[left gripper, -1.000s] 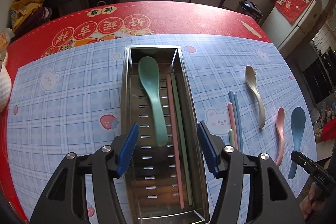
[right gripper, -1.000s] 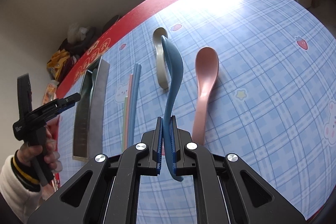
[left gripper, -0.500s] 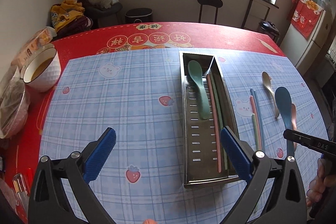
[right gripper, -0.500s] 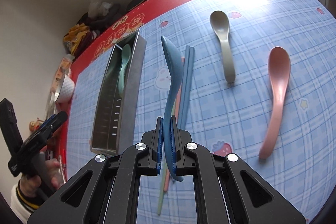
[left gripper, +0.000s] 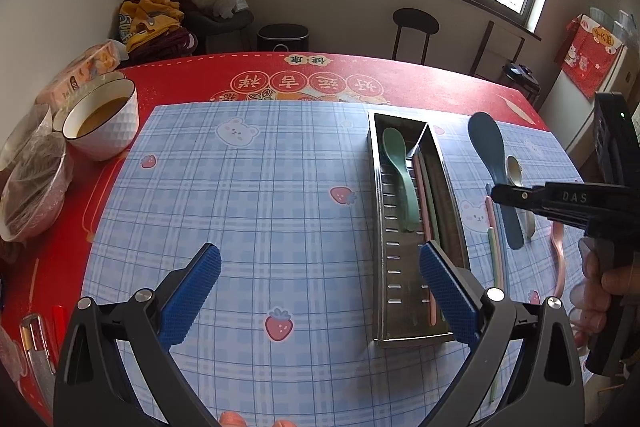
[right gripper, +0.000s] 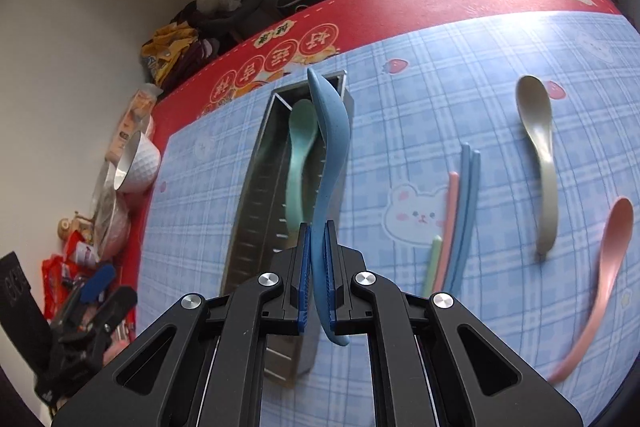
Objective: Organize utensils
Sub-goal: 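Lower the blue spoon into the steel basket and open the right tool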
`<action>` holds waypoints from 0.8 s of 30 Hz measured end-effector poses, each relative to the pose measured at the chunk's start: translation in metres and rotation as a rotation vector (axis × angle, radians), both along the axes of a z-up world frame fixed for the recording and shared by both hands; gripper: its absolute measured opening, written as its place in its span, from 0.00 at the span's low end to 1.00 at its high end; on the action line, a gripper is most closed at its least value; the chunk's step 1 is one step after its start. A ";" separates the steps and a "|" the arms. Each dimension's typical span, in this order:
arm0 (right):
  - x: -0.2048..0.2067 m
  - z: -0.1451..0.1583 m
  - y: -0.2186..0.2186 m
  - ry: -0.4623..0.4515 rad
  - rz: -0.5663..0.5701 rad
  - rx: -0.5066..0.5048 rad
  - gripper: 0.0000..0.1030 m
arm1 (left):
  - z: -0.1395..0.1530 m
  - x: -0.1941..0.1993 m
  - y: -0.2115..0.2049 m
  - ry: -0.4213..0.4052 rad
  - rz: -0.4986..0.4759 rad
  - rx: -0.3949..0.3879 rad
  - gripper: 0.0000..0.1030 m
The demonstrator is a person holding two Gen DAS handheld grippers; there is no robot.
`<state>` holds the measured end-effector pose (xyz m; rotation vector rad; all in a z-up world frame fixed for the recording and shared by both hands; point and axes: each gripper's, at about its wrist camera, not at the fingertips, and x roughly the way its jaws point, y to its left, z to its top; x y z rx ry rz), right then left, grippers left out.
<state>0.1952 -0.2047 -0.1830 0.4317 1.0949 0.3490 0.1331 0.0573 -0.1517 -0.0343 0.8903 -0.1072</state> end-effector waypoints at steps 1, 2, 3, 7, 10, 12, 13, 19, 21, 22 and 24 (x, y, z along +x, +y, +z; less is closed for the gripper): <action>0.006 0.001 0.007 -0.003 0.013 -0.005 0.06 | -0.001 -0.001 0.001 0.001 -0.002 -0.001 0.94; 0.012 0.000 0.015 -0.001 0.023 -0.012 0.06 | -0.002 -0.001 0.001 0.004 -0.004 -0.001 0.94; 0.018 -0.001 0.022 0.003 0.031 -0.019 0.06 | -0.002 -0.001 0.002 0.007 -0.007 -0.004 0.94; 0.039 -0.013 0.042 0.052 0.027 -0.044 0.06 | -0.005 -0.003 0.008 0.013 -0.005 -0.015 0.94; 0.049 -0.024 0.048 0.099 0.007 -0.047 0.07 | -0.007 -0.005 0.014 0.024 -0.001 -0.029 0.94; 0.054 -0.030 0.053 0.126 0.006 -0.052 0.06 | -0.009 -0.005 0.019 0.030 0.006 -0.035 0.94; 0.055 -0.033 0.056 0.136 0.009 -0.054 0.07 | -0.009 -0.006 0.021 0.032 0.009 -0.037 0.94; 0.058 -0.048 0.064 0.196 -0.014 -0.073 0.07 | -0.009 -0.007 0.034 0.031 0.045 -0.022 0.94; 0.059 -0.050 0.065 0.202 -0.022 -0.078 0.07 | -0.008 -0.008 0.037 0.029 0.049 -0.023 0.94; 0.060 -0.051 0.066 0.202 -0.021 -0.078 0.07 | -0.008 -0.008 0.037 0.029 0.050 -0.022 0.94; 0.062 -0.051 0.068 0.197 -0.016 -0.088 0.07 | -0.008 -0.009 0.039 0.030 0.052 -0.024 0.94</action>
